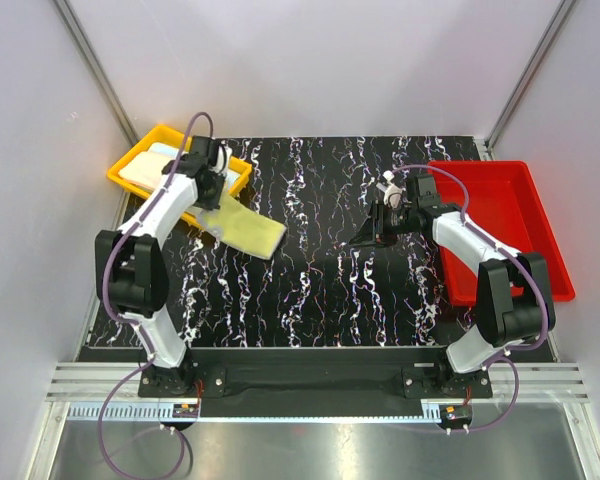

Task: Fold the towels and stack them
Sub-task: Neatly place the folded towel into the bin

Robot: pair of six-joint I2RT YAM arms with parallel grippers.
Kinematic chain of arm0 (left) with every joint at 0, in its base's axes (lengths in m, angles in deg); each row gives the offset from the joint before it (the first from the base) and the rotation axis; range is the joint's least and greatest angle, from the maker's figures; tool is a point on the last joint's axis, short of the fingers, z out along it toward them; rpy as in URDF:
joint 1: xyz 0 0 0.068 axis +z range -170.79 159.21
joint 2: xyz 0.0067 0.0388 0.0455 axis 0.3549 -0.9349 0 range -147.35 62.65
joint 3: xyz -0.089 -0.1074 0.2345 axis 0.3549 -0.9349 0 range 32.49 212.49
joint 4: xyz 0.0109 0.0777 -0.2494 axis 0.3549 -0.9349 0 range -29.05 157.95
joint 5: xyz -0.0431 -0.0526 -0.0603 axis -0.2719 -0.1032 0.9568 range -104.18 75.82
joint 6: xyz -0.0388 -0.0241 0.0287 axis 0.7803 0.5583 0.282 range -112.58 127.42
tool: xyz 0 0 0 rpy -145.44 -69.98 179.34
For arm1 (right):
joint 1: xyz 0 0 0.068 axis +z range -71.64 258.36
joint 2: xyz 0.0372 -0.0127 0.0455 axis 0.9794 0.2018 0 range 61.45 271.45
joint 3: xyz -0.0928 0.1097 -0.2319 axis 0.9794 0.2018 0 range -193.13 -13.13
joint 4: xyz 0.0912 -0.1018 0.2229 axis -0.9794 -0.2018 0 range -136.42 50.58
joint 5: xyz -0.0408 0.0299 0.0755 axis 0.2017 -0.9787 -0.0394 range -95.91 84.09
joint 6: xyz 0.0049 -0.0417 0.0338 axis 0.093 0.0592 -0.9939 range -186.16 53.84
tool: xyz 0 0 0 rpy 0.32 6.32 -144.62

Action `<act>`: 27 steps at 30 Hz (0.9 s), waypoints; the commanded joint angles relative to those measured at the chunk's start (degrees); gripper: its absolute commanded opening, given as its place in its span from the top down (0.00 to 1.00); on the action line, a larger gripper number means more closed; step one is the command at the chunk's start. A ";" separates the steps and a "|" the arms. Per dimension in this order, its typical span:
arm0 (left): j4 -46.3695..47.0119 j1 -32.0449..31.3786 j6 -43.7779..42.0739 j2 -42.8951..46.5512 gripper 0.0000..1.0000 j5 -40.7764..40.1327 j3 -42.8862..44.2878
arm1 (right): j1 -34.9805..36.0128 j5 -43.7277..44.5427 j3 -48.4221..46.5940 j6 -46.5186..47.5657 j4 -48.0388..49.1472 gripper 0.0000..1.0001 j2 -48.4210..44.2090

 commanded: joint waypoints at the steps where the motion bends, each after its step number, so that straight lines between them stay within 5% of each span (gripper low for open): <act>1: 3.52 3.98 -5.64 2.09 1.00 -6.88 4.91 | -0.17 -1.77 -0.43 -0.02 3.37 0.70 -1.60; 12: 9.05 14.45 -9.51 -5.28 1.00 -6.79 17.39 | -0.25 -1.86 -2.11 -0.02 4.16 0.70 0.69; 20: 14.14 15.95 -12.50 -13.45 1.00 -7.84 25.65 | -0.61 -1.33 -2.19 0.24 3.55 0.69 0.86; 27: 13.01 21.56 -8.90 -24.54 1.00 -5.65 38.31 | -1.22 1.13 -2.81 1.38 2.40 0.68 0.60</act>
